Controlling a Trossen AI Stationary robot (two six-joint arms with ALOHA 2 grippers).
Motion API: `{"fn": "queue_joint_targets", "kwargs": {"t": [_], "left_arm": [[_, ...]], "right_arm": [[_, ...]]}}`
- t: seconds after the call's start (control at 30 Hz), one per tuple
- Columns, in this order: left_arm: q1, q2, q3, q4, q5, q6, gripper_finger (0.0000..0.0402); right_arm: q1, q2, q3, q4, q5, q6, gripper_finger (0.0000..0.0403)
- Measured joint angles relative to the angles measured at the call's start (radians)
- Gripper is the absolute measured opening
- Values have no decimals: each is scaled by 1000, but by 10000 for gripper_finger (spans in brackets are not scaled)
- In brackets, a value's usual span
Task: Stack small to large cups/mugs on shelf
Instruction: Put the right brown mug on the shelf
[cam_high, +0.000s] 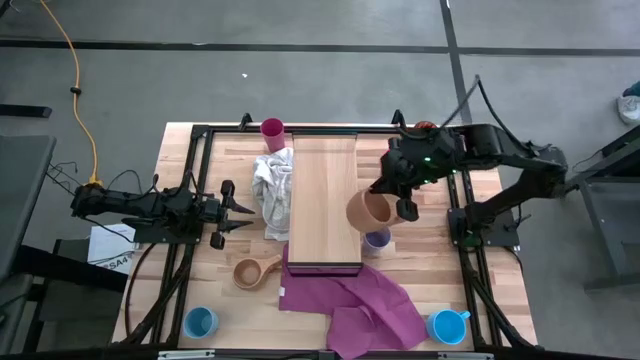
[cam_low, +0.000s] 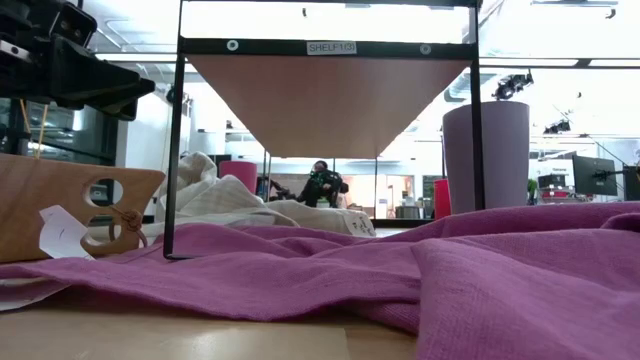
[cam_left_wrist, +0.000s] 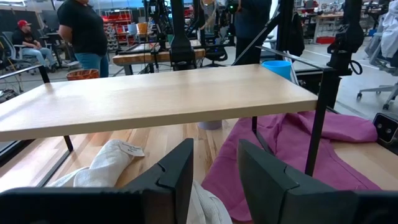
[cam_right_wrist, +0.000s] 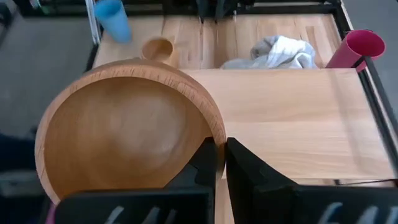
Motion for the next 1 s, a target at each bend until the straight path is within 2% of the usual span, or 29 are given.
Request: {"fn": "queue_joint_targets", "kwargs": {"t": [0.2, 0.4, 1.0], "left_arm": [[0, 0, 0, 0, 0, 0, 111], [0, 0, 0, 0, 0, 0, 111], [0, 0, 0, 0, 0, 0, 111]], "right_arm": [[2, 134, 167, -172, 18, -81, 0], [2, 193, 240, -196, 8, -100, 0], [95, 308, 261, -201, -9, -80, 0]]}}
